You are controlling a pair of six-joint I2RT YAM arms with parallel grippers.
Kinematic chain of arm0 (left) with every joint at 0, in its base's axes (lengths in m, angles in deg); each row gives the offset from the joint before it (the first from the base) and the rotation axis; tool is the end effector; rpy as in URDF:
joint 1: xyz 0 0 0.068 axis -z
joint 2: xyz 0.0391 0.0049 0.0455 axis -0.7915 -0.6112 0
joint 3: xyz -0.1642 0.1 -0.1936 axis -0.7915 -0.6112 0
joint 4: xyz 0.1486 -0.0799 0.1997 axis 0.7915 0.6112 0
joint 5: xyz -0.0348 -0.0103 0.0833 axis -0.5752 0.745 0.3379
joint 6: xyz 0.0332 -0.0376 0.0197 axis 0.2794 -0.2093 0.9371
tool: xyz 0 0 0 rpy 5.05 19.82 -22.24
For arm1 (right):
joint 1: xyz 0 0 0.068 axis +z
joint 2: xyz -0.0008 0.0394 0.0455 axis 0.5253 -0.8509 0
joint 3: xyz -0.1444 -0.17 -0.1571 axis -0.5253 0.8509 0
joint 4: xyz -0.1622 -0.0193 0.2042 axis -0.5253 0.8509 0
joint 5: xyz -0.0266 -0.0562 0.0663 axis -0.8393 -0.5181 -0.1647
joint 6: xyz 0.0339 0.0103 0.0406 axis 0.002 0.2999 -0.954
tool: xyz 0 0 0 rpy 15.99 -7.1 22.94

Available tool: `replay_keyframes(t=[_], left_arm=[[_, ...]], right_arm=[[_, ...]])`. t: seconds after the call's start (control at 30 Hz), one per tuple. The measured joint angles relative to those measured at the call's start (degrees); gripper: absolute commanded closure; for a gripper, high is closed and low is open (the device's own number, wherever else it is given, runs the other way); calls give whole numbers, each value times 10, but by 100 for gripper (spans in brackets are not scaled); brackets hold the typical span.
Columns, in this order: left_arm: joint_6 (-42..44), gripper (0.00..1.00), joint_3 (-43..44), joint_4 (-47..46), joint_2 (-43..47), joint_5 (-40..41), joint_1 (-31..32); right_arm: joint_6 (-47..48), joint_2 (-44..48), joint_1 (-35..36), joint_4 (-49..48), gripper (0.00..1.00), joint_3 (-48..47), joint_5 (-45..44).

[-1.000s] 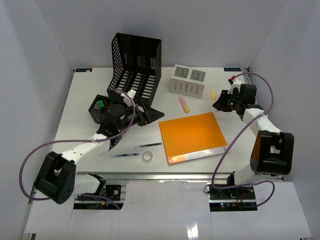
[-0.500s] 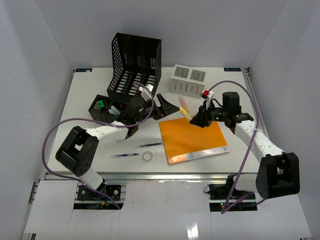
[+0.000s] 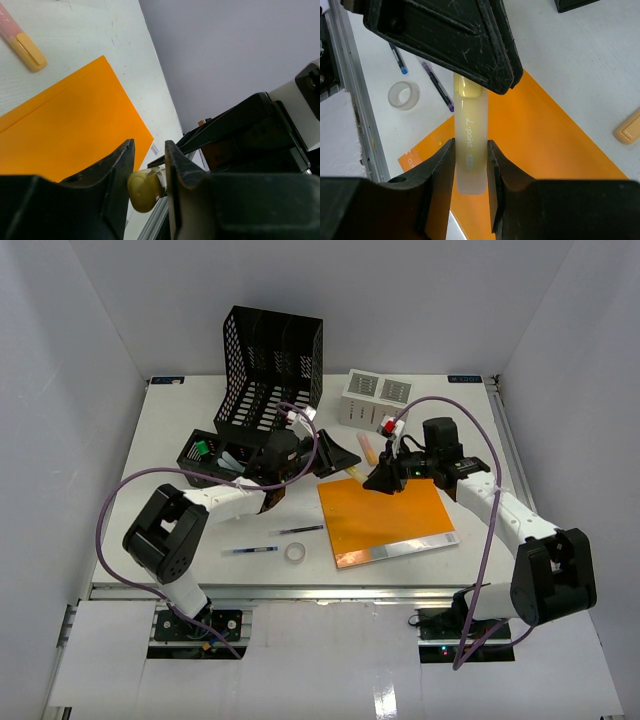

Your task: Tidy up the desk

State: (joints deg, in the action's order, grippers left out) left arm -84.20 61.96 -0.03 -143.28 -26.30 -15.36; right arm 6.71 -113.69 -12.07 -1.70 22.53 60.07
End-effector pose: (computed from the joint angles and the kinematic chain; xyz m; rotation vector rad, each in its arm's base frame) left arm 0.2912 -0.2351 0.2334 -0.0289 2.0085 -1.4387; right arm 0.2653 0.1215 0.2692 -1.0500 1.8252 0.8958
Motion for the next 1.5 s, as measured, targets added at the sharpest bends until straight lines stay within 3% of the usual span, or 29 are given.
replay_keyframes(t=[0.1,0.17,0.27,0.33,0.37,0.53,0.83,1.1,1.27,1.5], left_arm=[[1,74,0,3,0,-2,0],[0,83,1,5,0,-4,0],[1,96,1,13,0,-5,0],[5,100,1,19,0,-5,-1],[8,100,1,22,0,-5,-1],[28,100,1,68,10,7,-1],[123,100,0,243,117,81,-59],[249,100,68,437,224,186,-188],[306,100,106,485,251,236,-254],[352,100,116,504,210,254,-280]], right_arm=[[0,-4,0,0,84,0,-4],[2,-9,2,0,74,0,-8],[4,-21,6,2,45,-4,-9],[7,-34,7,7,25,-15,-11],[9,-41,8,9,20,-21,-13],[27,-50,8,13,4,-37,-24],[73,-43,7,21,2,-39,-36],[88,-54,5,23,2,-40,-36],[87,-86,3,24,2,-52,-49],[86,-143,3,23,2,-95,-86]])
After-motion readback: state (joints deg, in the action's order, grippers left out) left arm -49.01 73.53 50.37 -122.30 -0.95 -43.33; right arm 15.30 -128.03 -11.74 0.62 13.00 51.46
